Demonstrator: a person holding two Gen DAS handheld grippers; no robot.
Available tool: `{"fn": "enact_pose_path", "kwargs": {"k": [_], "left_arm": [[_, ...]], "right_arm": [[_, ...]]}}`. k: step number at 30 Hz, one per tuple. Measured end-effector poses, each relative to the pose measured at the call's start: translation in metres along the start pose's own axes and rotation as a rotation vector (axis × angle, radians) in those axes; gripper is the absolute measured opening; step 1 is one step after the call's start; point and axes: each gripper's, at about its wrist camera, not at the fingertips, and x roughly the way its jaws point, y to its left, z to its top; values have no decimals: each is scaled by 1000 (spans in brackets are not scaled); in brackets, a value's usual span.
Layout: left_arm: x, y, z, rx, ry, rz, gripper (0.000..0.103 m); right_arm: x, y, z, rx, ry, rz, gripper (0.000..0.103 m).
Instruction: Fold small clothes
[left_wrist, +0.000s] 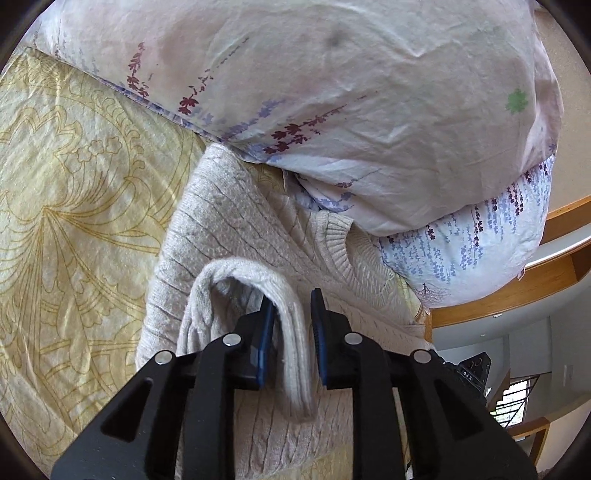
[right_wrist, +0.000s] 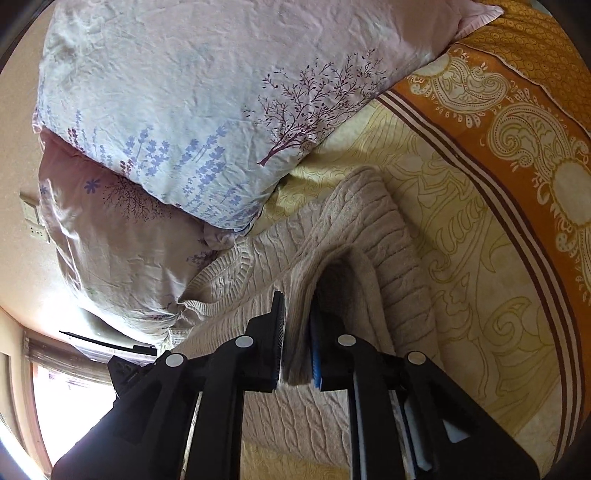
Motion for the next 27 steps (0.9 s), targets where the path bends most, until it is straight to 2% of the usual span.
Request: {"fn": "enact_pose_path", "kwargs": {"k": [2, 3, 4, 5, 9, 13, 19, 22, 24, 26, 27], "left_arm": [[0, -5, -3, 20, 26, -2, 18], [3, -11, -4, 29, 40, -8, 16], [4, -13, -3, 36, 45, -17, 8], [4, -16, 0, 43, 42, -27, 8], [0, -10, 24, -32, -36, -73, 7], [15, 4, 37, -108, -50, -44, 7], [31, 10, 41, -167, -75, -32, 8], [37, 7, 46, -155, -63, -10, 10], [38, 4, 50, -152, -52, -20, 15], [35, 1, 49, -152, -44, -46, 33], [31, -1, 49, -142, -49, -52, 41]], "right_arm": [[-3, 8, -3, -43, -10, -6, 12], [-5, 11, -2, -58, -32, -3, 10], [-7, 14, 1, -61, -57, 8, 10], [-9, 16, 5, -55, -82, 22, 9], [-6, 17, 28, 6, -162, 56, 9], [17, 9, 38, 30, -155, -42, 9], [43, -3, 45, 118, -137, -111, 9], [49, -7, 48, 169, -127, -110, 13], [47, -7, 48, 192, -123, -105, 17], [36, -6, 47, 198, -136, -101, 24], [28, -3, 45, 181, -155, -117, 34]]}}
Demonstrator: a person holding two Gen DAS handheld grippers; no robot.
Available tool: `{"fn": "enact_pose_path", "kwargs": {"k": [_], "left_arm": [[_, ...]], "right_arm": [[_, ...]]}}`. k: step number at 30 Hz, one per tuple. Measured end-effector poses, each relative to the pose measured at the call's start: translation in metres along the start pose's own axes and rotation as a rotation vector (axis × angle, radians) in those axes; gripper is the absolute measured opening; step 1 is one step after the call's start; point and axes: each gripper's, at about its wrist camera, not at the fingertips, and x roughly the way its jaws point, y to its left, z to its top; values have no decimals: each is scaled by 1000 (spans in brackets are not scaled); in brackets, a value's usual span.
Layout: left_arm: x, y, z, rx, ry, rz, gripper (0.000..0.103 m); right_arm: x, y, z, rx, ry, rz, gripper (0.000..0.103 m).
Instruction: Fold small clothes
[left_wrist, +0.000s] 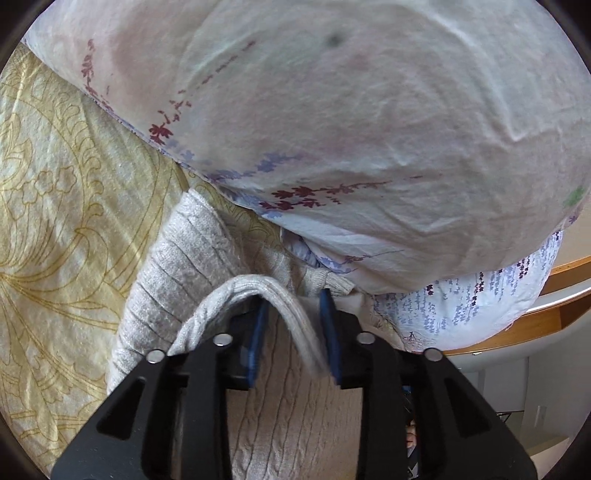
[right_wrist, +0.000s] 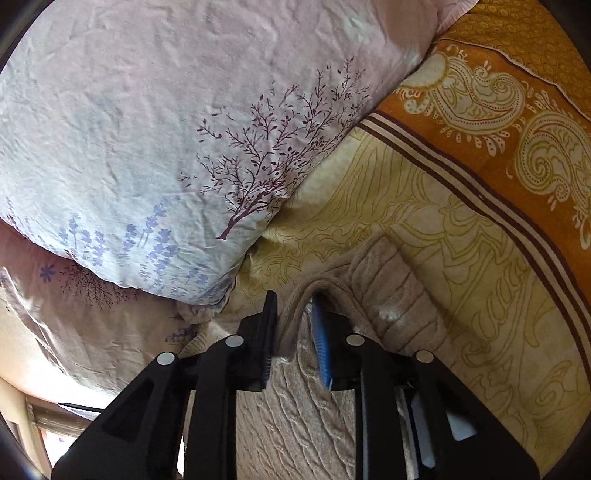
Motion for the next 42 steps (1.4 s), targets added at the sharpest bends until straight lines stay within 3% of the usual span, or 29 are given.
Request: {"fn": "enact_pose_path", "kwargs": {"k": [1, 2, 3, 4, 6, 12, 15, 16, 20, 25, 28, 29, 31, 33, 35, 36, 37, 39, 40, 42], "left_arm": [[-8, -2, 0, 20, -15, 1, 57], [-17, -5, -1, 47, -37, 10, 69], [-23, -9, -1, 72, -56, 30, 74], [-31, -10, -1, 94, -71, 50, 81], [-42, -6, -1, 117, -81, 96, 84], [-57, 25, -2, 107, -34, 164, 84], [-57, 35, -9, 117, -9, 173, 84], [-57, 37, -10, 124, -1, 175, 84], [-52, 34, -17, 152, 26, 167, 84], [-43, 26, -18, 184, 49, 177, 84], [-47, 21, -25, 223, 57, 207, 82], [-51, 20, -28, 250, 55, 210, 80], [-60, 16, -39, 316, 47, 219, 75], [-66, 16, -49, 355, 55, 233, 69], [-70, 17, -57, 368, 62, 236, 62], [-71, 17, -61, 367, 60, 237, 60], [-72, 19, -64, 365, 61, 235, 50], [-71, 18, -70, 365, 69, 240, 37], [-71, 19, -72, 370, 73, 248, 25], [-73, 24, -75, 371, 93, 254, 18]], "right_arm": [[-11, 2, -2, -32, -36, -22, 50], [-23, 5, -6, -71, -81, -57, 58], [-33, 7, -8, -105, -116, -85, 67], [-41, 8, -12, -144, -135, -102, 67], [-51, 7, -20, -201, -125, -113, 66], [-51, -2, -48, -327, -67, -250, 48], [-42, -9, -54, -315, -16, -277, 14], [-45, -9, -57, -323, -24, -267, 12], [-62, -2, -66, -339, -40, -241, 10], [-61, -18, -69, -288, -24, -295, 10], [-69, -13, -71, -287, -27, -245, 15], [-71, -10, -72, -298, -28, -234, 18], [-78, -8, -76, -334, -26, -223, 37], [-80, -10, -82, -349, -7, -234, 37], [-78, -14, -85, -360, 22, -241, 34], [-77, -14, -86, -378, 22, -255, 22], [-76, -14, -87, -384, 25, -255, 16], [-80, -15, -85, -367, 22, -238, 12], [-82, -15, -83, -363, 18, -234, 11], [-90, -15, -83, -359, 8, -235, 11]]}}
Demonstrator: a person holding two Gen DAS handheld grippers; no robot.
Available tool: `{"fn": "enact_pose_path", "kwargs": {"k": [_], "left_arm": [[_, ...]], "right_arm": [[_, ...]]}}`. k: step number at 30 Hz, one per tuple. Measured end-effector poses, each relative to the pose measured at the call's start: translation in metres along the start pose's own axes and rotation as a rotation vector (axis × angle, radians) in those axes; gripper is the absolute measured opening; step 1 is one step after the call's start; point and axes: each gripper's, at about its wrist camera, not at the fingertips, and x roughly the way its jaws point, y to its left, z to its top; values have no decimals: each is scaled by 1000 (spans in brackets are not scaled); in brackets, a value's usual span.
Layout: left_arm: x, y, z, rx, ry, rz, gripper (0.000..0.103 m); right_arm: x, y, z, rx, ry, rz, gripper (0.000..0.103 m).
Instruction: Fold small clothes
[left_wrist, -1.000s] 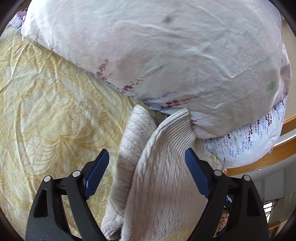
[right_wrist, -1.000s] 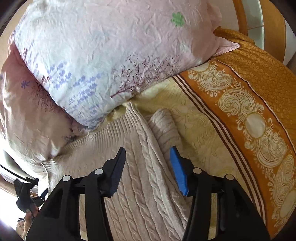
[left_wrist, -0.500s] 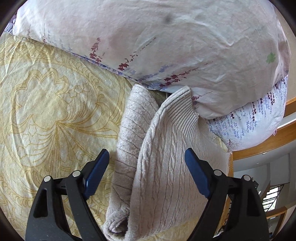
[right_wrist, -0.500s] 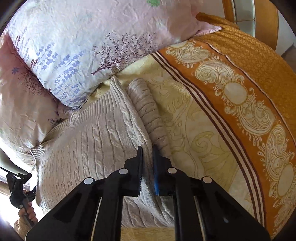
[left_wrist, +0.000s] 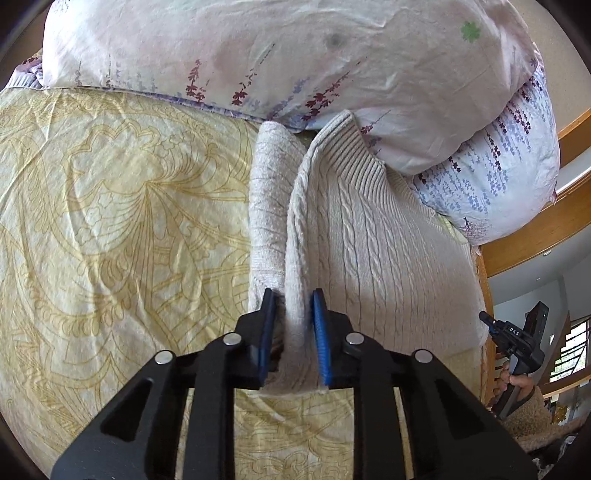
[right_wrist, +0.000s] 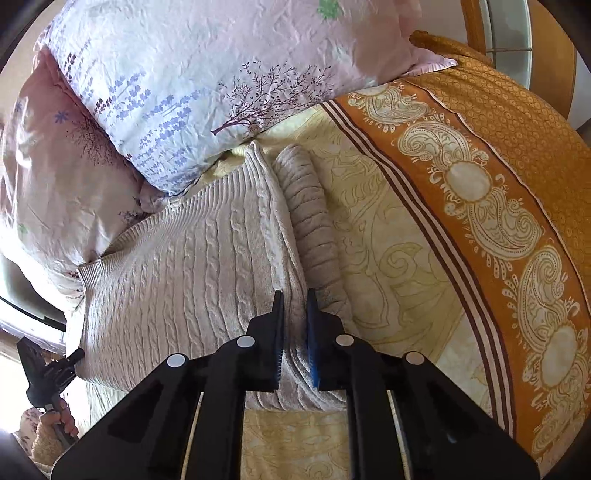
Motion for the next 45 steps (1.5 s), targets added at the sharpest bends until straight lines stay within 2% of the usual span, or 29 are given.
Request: {"fn": "enact_pose_path", "kwargs": {"k": [2, 6, 7, 8, 9, 10, 11, 12, 14, 18, 23, 27, 30, 32, 33, 35, 37, 41, 42, 44, 45], "left_arm": [[-1, 2, -2, 11, 13, 16, 10], [0, 5, -3, 37, 31, 12, 11], [-2, 6, -1, 28, 20, 12, 17], [-7, 11, 1, 9, -1, 11, 28], [-11, 14, 6, -16, -30, 4, 38], [-17, 17, 10, -43, -64, -9, 59], [-21, 21, 16, -75, -98, -25, 71], [-22, 24, 23, -100, -115, -42, 72], [-18, 28, 37, -130, -111, -65, 73], [4, 24, 59, -113, -65, -66, 74], [26, 16, 65, -59, -1, -69, 74], [33, 12, 66, 5, 25, -66, 75], [36, 17, 70, 2, 41, -125, 74], [39, 23, 72, -12, 54, -165, 67], [39, 26, 73, -19, 61, -182, 67], [43, 32, 75, -49, 86, -233, 62], [46, 38, 76, -82, 110, -286, 62], [51, 37, 77, -112, 120, -314, 61], [53, 37, 78, -125, 122, -315, 59], [59, 32, 79, -127, 151, -309, 42], [62, 29, 79, -124, 157, -298, 37]], "right_arm": [[-1, -1, -1, 0, 0, -17, 11], [13, 1, -3, -40, 33, -79, 11], [14, 6, 0, -52, 32, -95, 12], [12, 11, 2, -60, 27, -102, 16], [9, 17, 4, -73, 7, -108, 23], [5, 25, 6, -97, -25, -114, 34], [2, 34, 8, -119, -55, -118, 39], [0, 44, 11, -147, -81, -115, 48], [3, 69, 15, -215, -102, -80, 51], [40, 124, 13, -368, -36, -35, 52], [78, 169, 1, -502, 12, -68, 52], [87, 180, -8, -537, 36, -79, 63], [88, 180, -10, -538, 36, -64, 65], [88, 179, -11, -530, 38, -53, 66], [89, 178, -11, -528, 40, -50, 66], [88, 179, -12, -527, 41, -48, 68], [91, 181, -13, -536, 41, -49, 72], [93, 184, -15, -552, 39, -53, 74], [93, 184, -15, -552, 39, -52, 75], [93, 183, -15, -551, 38, -50, 75], [93, 183, -14, -551, 39, -49, 75]]}}
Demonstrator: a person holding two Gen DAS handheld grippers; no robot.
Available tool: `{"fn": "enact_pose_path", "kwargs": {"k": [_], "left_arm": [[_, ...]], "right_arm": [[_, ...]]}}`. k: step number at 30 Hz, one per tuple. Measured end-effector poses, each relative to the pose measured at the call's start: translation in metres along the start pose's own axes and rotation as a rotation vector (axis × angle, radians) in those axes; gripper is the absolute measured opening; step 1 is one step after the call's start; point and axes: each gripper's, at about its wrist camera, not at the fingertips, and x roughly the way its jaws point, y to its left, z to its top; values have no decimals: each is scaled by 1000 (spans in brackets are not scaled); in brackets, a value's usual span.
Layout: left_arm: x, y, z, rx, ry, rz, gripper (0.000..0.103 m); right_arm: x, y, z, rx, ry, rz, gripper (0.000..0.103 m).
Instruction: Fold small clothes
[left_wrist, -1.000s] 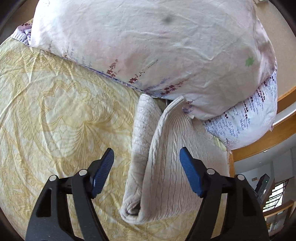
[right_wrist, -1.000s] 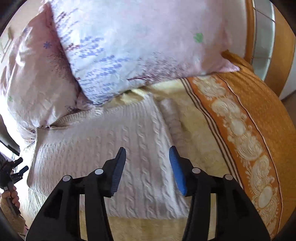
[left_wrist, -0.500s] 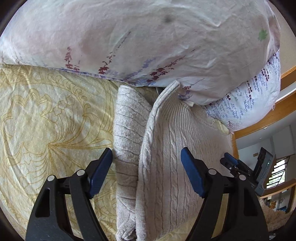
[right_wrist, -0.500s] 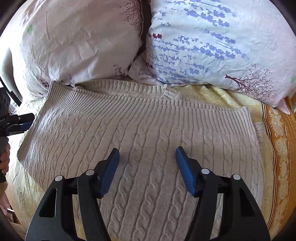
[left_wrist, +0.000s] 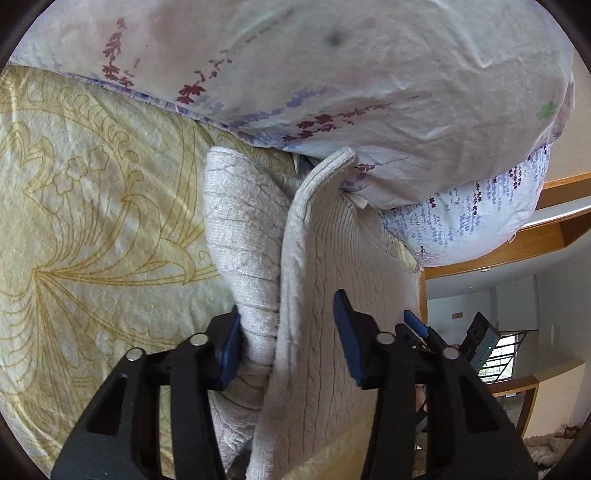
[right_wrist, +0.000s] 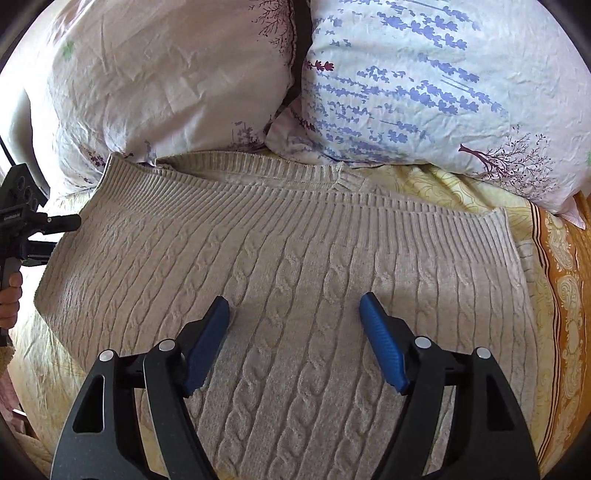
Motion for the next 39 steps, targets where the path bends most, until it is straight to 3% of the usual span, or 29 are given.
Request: {"fn": "enact_pose_path", "kwargs": {"k": [2, 14, 21, 27, 32, 39], "left_arm": [[7, -5, 1, -3, 6, 5, 24], [1, -41, 0, -17, -66, -152, 21], [14, -80, -2, -10, -60, -268, 21], [52, -132, -6, -7, 0, -415, 20], [97, -160, -9, -38, 51, -466, 20], [151, -158, -30, -101, 131, -421, 20]], "right_arm": [[1, -1, 0, 2, 0, 2, 75], [-1, -1, -6, 19, -10, 4, 75], [-1, -2, -7, 8, -10, 14, 77], [-23, -45, -9, 212, -48, 226, 77], [-32, -88, -19, 389, -59, 308, 77], [-33, -125, -27, 577, -67, 449, 77]]}}
